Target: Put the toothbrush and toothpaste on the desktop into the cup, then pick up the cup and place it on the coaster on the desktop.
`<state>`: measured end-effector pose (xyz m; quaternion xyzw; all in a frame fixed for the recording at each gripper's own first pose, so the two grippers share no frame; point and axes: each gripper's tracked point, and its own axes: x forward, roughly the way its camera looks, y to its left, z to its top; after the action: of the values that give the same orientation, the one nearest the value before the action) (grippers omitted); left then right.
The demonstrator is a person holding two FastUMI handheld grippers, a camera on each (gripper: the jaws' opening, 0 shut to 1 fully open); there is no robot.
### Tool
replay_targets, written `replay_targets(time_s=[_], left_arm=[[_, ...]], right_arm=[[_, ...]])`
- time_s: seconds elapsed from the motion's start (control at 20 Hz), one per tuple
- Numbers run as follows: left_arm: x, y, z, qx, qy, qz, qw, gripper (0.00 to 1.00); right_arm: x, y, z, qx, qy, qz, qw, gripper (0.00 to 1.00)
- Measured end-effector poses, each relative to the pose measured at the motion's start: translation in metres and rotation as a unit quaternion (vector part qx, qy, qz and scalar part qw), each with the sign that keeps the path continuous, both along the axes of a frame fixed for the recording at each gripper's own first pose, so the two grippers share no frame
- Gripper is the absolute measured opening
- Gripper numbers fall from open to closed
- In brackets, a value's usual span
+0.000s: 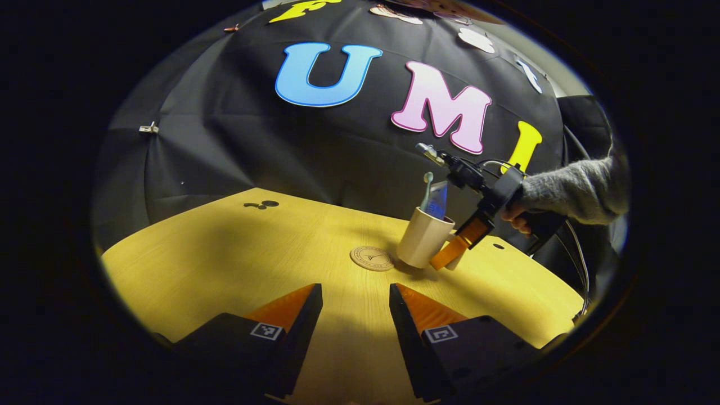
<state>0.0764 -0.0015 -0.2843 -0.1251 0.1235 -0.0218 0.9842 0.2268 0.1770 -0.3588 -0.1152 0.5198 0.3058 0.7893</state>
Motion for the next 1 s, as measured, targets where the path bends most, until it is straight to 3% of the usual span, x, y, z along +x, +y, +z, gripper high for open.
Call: replay_targets(time_s=[0.35,0.85,0.9,1.0], left_arm=[[0.003,0.030,-0.010,-0.012,0.007,0.010,1.000,0.77],[0.011,0.047,-0.012,-0.039,0.010,0.015,0.999,0.77],[0.010,0.047,-0.011,-0.040,0.010,0.015,0.999,0.76],[0.011,0.046,-0.011,-0.040,0.010,0.012,0.999,0.77]], right_arm=[[0.010,0.042,-0.008,-0.016,0.003,0.036,0.999,0.30],[0.018,0.052,-0.012,-0.042,0.013,0.037,0.998,0.30],[0.019,0.053,-0.012,-0.042,0.013,0.037,0.998,0.24],[0.019,0.053,-0.012,-0.041,0.017,0.036,0.998,0.24]])
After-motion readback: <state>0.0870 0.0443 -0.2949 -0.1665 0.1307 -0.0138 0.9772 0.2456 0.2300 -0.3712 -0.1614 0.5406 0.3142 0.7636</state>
